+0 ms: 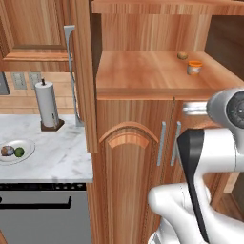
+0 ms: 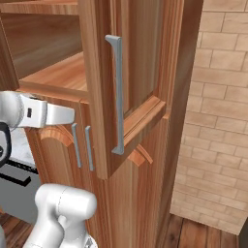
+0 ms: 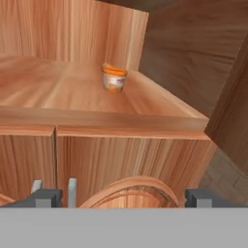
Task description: Pick the avocado and bread from the counter and place them on the plate. Then pick the jam from the cabinet and place it next to the plate. Lastly close the cabinet door.
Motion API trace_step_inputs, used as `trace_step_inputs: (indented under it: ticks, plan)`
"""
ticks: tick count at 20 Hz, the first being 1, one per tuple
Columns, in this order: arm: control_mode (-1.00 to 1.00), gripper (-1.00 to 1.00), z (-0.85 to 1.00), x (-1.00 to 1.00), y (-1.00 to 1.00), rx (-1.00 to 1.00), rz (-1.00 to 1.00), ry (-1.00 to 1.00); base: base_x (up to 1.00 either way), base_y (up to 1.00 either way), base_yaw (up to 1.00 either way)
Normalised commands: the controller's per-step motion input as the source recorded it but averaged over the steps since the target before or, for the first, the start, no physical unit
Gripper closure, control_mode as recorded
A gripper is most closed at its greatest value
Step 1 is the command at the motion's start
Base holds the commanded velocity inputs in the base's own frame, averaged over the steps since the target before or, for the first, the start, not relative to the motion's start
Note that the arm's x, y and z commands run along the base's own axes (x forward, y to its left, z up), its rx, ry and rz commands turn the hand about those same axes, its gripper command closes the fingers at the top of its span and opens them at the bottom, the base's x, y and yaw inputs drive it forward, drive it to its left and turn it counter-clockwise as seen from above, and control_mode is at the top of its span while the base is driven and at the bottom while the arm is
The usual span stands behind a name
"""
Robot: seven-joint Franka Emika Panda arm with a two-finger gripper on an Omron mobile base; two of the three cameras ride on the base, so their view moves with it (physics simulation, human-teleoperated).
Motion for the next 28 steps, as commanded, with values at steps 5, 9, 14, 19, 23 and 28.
trace_step_inputs:
  ticks: [5, 9, 14, 19, 23, 28]
  plan:
    - [-1.00, -1.00, 0.34, -0.14, -0.10, 0.05, 0.00, -0.01, 0.00, 0.00, 0.00]
    - [-1.00, -1.00, 0.17, 0.04, -0.14, 0.12, 0.00, 0.00, 0.00, 0.00, 0.00]
    - [-1.00, -1.00, 0.06, 0.24, -0.09, 0.14, 0.00, 0.01, 0.00, 0.00, 0.00]
    - [-1.00, -1.00, 0.07, 0.28, -0.01, 0.09, 0.00, 0.02, 0.00, 0.00, 0.00]
    - [-1.00, -1.00, 0.01, 0.38, 0.00, 0.03, 0.00, 0.00, 0.00, 0.00, 0.00]
    - [-1.00, -1.00, 0.00, 0.26, -0.09, 0.00, 0.00, -0.01, 0.00, 0.00, 0.00]
